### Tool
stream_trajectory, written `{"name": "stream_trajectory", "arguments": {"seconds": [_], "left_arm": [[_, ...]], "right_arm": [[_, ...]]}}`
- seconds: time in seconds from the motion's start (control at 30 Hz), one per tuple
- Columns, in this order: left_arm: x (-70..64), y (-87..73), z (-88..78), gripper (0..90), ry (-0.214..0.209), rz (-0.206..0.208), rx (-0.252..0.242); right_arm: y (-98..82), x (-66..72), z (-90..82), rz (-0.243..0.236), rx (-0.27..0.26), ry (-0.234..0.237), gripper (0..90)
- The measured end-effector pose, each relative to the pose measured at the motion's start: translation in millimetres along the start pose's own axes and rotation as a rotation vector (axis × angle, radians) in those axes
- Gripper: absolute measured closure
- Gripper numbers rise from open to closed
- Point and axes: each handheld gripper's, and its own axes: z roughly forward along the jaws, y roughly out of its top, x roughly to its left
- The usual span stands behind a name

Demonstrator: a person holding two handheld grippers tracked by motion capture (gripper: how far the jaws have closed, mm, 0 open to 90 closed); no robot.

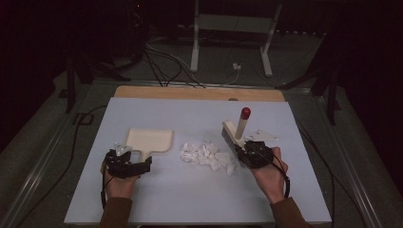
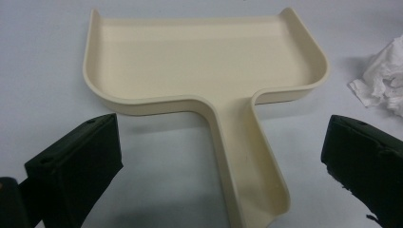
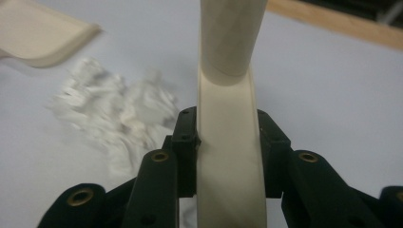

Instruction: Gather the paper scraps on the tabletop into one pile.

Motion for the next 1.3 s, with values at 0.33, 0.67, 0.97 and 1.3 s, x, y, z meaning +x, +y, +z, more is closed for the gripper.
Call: {"name": "stream_trajectory", "arguments": {"seconds": [0.33, 0.67, 0.97, 1.3], "left_arm": [[0.1, -0.1, -0.9, 0.6, 0.000, -0.004, -0.003], [1.8, -0.2, -1.8, 0.5, 0.001, -0.009, -0.001], [1.8, -0.3, -1.5, 0.6, 0.000, -0.012, -0.001], [2.5, -0.4, -1.8, 0.6, 0.001, -0.011, -0.005]], "right_arm": [[-17.8, 12.0, 14.5, 0.102, 0.084, -0.137, 67.6], [0.8, 37.9, 41.6, 0.157, 0.074, -0.111, 67.6], [15.3, 51.8, 57.3, 0.176, 0.068, -0.092, 67.6], [14.3, 37.9, 57.2, 0.149, 0.050, -0.079, 67.5]]}}
